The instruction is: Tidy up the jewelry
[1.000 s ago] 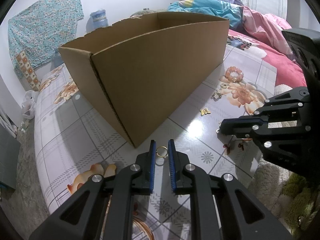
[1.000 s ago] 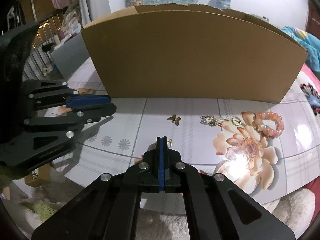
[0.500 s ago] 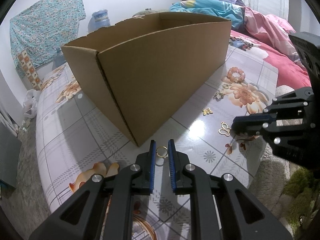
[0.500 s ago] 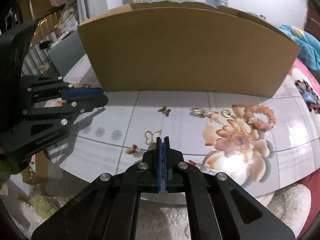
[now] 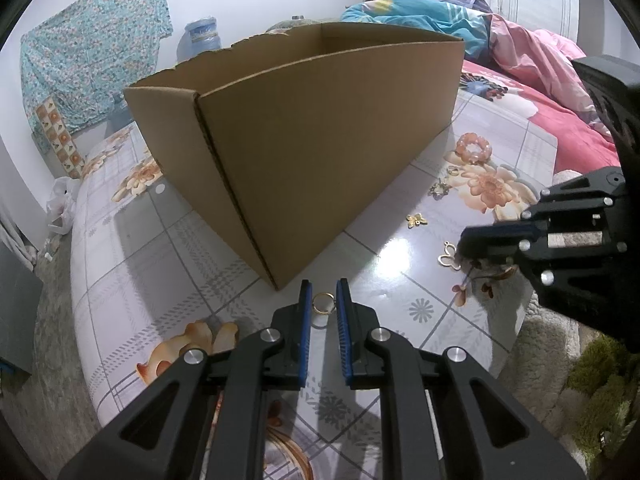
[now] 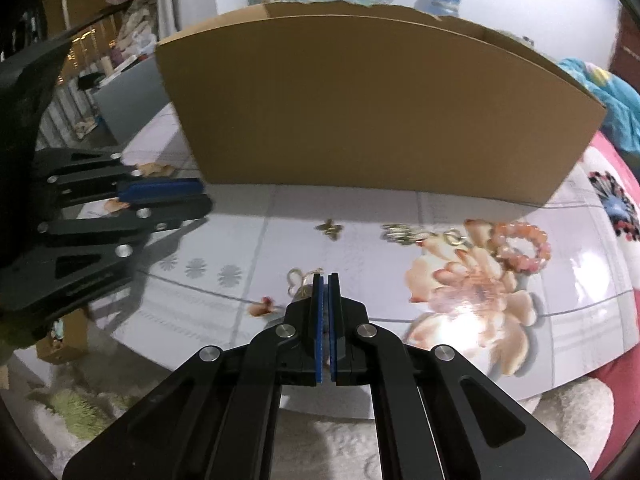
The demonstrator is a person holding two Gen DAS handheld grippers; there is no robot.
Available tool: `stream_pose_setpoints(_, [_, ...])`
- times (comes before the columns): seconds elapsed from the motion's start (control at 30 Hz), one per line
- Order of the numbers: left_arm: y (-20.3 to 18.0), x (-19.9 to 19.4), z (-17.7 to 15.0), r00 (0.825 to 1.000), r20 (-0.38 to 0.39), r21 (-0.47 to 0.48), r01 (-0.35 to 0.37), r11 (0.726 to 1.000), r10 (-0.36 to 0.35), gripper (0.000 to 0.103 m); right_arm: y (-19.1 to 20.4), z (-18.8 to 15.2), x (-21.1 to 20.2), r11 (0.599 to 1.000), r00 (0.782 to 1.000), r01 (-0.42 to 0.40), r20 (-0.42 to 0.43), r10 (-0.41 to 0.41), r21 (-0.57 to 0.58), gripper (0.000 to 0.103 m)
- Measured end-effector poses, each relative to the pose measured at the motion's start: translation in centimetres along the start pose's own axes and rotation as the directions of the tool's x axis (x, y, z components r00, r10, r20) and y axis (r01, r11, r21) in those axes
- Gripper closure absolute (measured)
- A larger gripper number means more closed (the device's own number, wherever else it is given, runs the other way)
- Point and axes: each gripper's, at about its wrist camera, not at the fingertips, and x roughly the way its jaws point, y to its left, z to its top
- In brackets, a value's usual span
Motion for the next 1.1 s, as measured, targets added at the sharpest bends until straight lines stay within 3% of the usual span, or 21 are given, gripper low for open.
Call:
stream_pose_setpoints(0.1, [0.0,0.0,0.0,1.0,0.0,-0.003,0.001,1.0,-0.001,0.091,0.4,-0.3,-0.3,0.999,0.999,-0.047,-0.008,0.047,-0.006,0.1])
stream_pose_setpoints(0.27, [0.1,0.1,0.0,1.0,-0.001,-0.004,0.001,1.0,-0.001,0.091,0.0,0.1,-0.6,1.0,1.0,-0.027,0.008,0.026,0.008,0.1])
stream_pose_setpoints(0.4, [0.1,0.1,0.0,1.0,-0.001,-0.005,0.0,1.0,0.0,0.091,-1.2,-0.2,-0.8,0.999,1.0,-0.03,0.01,0.029,0.02,0.093])
stream_pose_setpoints(0.67, [0.2,0.1,-0.1,1.0,0.0,-0.006,0.001,1.0,-0.001,0.091,0.3,-0.4,-0.5,0.998,0.999,-0.053,-0.004,0.053,-0.027,0.091])
stream_pose_setpoints(0.73, [0.2,0.1,-0.1,1.0,0.001,-0.007,0.0,1.0,0.0,0.091,0.2,-0.3,-0.6,0.998,0.998,-0.056,0.004,0.056,-0.028,0.085])
stream_pose_setpoints(0.8, [0.2,0.1,-0.2,1.0,0.0,-0.009,0.001,1.0,-0.001,0.091,0.0,-0.2,-0.8,0.998,0.998,-0.061,0.019,0.061,-0.023,0.072])
stream_pose_setpoints(0.97, [0.3,0.1,-0.2,1.0,0.0,-0.011,0.002,1.0,-0.002,0.091,0.4,0.0,-0.3,0.998,0.998,-0.058,0.02,0.058,-0.013,0.072])
stream_pose_setpoints(1.1, [0.3,0.1,-0.2,1.0,0.0,-0.01,0.003,1.0,-0.003,0.091,1.9,0.2,0.2,0.999,0.999,-0.005,0.037,0.006,-0.032,0.072])
